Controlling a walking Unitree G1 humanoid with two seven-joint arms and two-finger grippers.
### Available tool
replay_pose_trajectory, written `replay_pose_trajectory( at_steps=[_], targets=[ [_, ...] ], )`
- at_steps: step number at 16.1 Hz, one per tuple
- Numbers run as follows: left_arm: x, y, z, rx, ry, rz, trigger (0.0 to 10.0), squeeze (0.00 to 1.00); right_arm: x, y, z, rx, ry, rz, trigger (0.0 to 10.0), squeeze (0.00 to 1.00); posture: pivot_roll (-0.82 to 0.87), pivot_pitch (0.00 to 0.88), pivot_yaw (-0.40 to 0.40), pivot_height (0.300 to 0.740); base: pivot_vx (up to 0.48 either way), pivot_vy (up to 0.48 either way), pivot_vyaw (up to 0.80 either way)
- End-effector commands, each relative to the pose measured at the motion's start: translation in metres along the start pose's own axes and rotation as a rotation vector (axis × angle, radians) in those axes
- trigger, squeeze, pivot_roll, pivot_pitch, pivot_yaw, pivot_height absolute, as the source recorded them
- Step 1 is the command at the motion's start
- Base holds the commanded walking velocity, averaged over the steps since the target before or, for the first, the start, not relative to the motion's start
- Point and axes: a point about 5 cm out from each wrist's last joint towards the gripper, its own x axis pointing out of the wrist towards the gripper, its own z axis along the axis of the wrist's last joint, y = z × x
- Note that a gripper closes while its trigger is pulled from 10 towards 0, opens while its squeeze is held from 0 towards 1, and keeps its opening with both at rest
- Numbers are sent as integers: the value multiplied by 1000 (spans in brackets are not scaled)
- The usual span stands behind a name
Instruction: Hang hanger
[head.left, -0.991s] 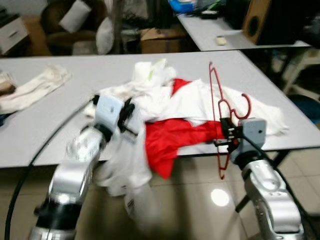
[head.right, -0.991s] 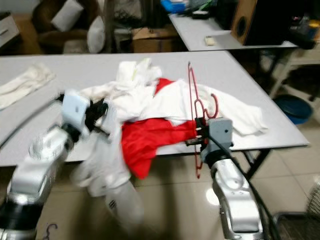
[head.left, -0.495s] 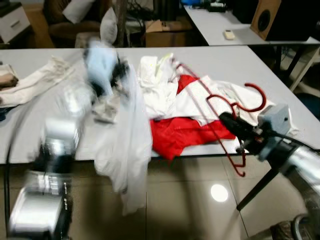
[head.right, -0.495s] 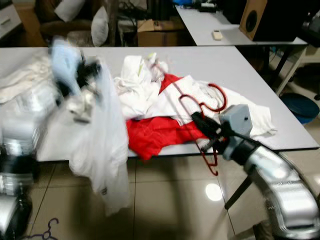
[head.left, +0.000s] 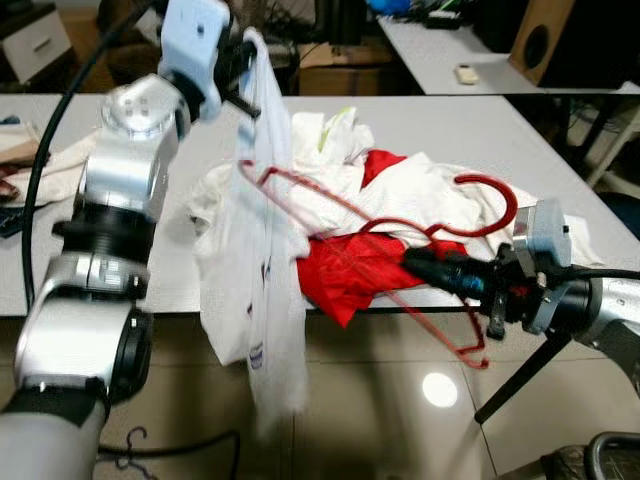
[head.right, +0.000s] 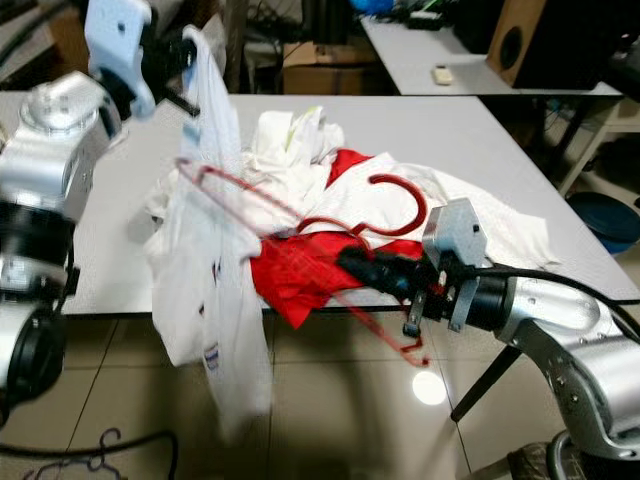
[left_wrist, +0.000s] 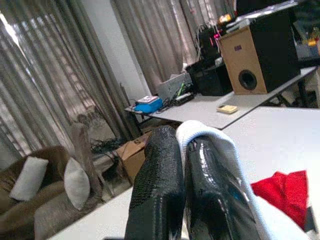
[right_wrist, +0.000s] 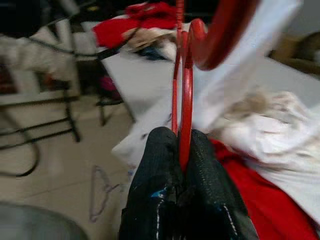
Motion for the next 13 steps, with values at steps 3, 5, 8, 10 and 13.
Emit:
replay_pose_trajectory(
  at_steps=[3, 5, 8, 10, 13],
  targets=[
    [5, 2, 21, -4, -93, -55, 10000, 0, 10, -3, 2, -20, 43, 83, 10000, 0, -61, 0, -5, 740, 0, 0, 0],
    [-1, -13, 45, -59, -217, -211, 10000, 0, 30, -15, -2, -40, 115, 60, 10000, 0, -58, 0, -15, 740, 0, 0, 0],
    [-17, -19, 68, -89, -322, -327, 10000, 0, 50, -43, 7, -96, 137, -60, 10000, 0, -53, 0, -22, 740, 0, 0, 0],
    [-29, -11, 89, -145, -424, -365, 10000, 0, 61, -69, 29, -147, 90, -178, 10000, 0, -46, 0, -30, 740, 0, 0, 0],
    [-52, 35, 137, -290, -705, -182, 10000, 0, 54, -125, 112, -398, -140, -574, 10000, 0, -38, 0, -41, 740, 0, 0, 0]
  ],
)
